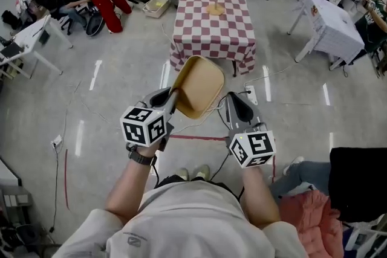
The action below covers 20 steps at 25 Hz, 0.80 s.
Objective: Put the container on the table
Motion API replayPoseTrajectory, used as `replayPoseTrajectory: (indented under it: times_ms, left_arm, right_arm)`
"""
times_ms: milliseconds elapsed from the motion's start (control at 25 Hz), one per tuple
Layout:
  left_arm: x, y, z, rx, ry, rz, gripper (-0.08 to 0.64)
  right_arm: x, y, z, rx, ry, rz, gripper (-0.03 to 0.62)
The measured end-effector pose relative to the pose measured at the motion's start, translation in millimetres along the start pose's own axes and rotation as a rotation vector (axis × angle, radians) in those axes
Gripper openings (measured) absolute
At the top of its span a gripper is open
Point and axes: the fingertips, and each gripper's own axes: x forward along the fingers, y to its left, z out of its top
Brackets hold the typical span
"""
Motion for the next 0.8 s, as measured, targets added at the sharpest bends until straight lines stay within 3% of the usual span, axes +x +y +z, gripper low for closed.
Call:
replayPoseTrajectory:
  times_ms: [440, 800]
  left_arm:
    - [26.7, 20.7, 10.9, -0.023, 0.007, 0.045, 0.031]
    - [84.7, 78.2, 28.4, -0.036, 0.031, 0.011, 0.031]
  right_arm:
    - [25.9, -27.0, 4.5, 0.039, -0.019, 0.013, 0.009]
    - [103.9, -42.6, -3.5, 0.03, 0.007, -0.018, 0.009]
